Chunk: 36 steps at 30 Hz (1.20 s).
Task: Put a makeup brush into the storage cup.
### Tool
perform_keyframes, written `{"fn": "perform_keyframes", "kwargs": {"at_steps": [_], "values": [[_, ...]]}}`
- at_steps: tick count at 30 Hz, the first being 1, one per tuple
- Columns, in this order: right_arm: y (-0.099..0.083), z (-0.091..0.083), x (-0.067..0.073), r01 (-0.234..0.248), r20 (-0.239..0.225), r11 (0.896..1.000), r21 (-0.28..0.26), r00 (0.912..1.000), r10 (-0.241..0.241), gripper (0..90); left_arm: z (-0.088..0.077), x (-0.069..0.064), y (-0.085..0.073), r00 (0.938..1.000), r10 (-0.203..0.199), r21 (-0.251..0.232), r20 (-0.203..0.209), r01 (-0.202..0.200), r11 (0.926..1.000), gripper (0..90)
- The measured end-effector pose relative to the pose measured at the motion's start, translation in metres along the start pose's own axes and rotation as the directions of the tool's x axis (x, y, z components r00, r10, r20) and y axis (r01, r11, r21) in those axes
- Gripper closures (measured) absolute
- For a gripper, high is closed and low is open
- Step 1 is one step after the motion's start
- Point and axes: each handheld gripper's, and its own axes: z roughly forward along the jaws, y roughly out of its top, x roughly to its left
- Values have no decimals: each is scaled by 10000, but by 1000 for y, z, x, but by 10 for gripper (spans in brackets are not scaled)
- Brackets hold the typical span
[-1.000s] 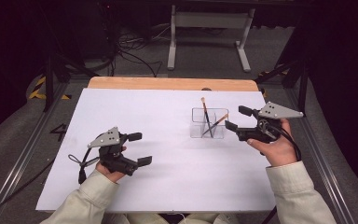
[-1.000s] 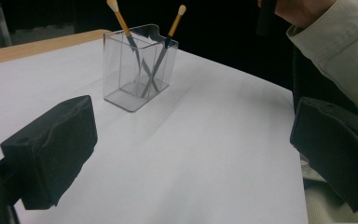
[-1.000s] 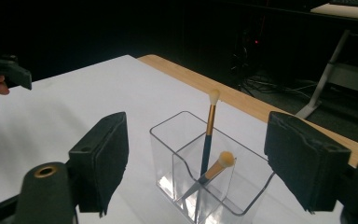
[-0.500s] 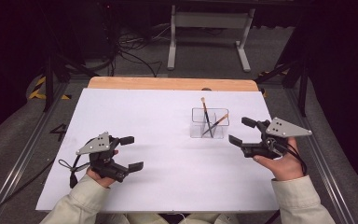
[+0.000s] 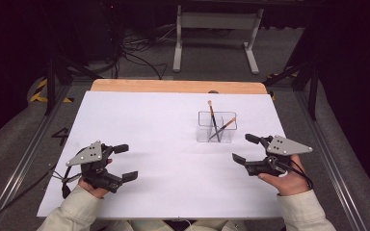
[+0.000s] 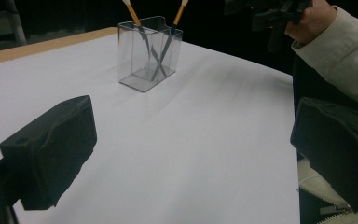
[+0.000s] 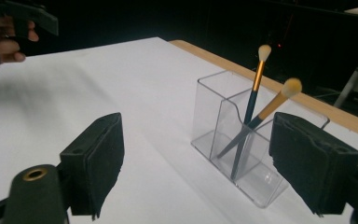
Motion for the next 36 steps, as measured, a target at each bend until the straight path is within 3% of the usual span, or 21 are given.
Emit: {"fn": "perform_keyframes", "kwargs": {"at_steps": [10, 18, 21, 36], "values": [[-20, 5, 3, -309, -175, 9993, 223, 9994, 313, 188, -6, -1, -11, 10000, -76, 233, -23, 77, 9997, 9], [-38, 8, 5, -474, -15, 9989, 28, 9989, 475, 188, -7, 0, -18, 9998, -185, 247, -65, 187, 9995, 8], [-42, 9, 6, -525, -23, 9986, -104, 9986, 525, 189, -6, 1, -22, 9992, -69, 201, -391, 77, 9998, 8], [-67, 9, -1, -1023, 768, 9926, -655, 9913, 1073, 190, 0, 15, -36, 9966, -481, 549, -675, 519, 9971, 4]]}}
